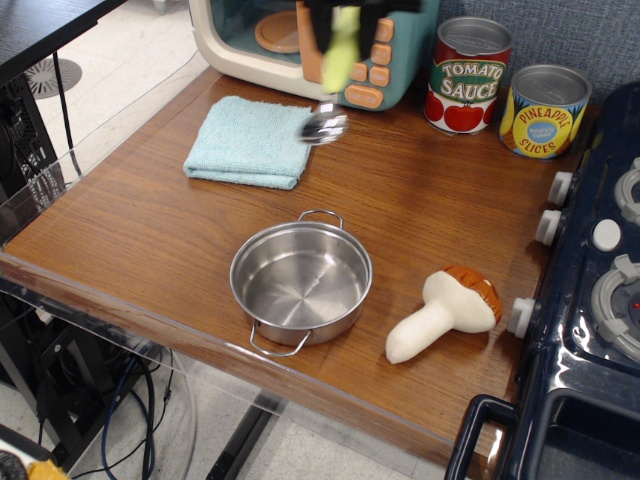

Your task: Pick up the spoon and place it in front of the tomato sauce next to the white utensil in the back right.

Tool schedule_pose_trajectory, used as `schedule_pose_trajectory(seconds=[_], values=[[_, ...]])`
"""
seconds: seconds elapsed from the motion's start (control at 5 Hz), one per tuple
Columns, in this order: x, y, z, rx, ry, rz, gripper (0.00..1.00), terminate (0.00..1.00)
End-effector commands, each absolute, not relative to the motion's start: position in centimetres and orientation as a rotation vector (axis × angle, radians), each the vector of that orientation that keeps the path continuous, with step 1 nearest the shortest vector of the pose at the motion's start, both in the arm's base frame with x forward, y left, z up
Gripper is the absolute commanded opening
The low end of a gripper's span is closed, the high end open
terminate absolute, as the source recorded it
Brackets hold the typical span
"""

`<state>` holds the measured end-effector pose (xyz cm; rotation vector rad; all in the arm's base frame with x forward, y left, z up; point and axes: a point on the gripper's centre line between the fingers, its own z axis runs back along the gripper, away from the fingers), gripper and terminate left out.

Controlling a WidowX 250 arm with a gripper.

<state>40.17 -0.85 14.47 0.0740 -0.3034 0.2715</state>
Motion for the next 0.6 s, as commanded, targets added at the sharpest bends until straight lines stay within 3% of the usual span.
schedule_pose_trajectory(seconds=[0.0, 0.4], values=[[41.2, -7.1, 13.2, 0.088, -0.323, 0.241, 0.00, 0.00], [43.1, -8.8, 9.6, 0.120, -0.293, 0.258, 0.00, 0.00]])
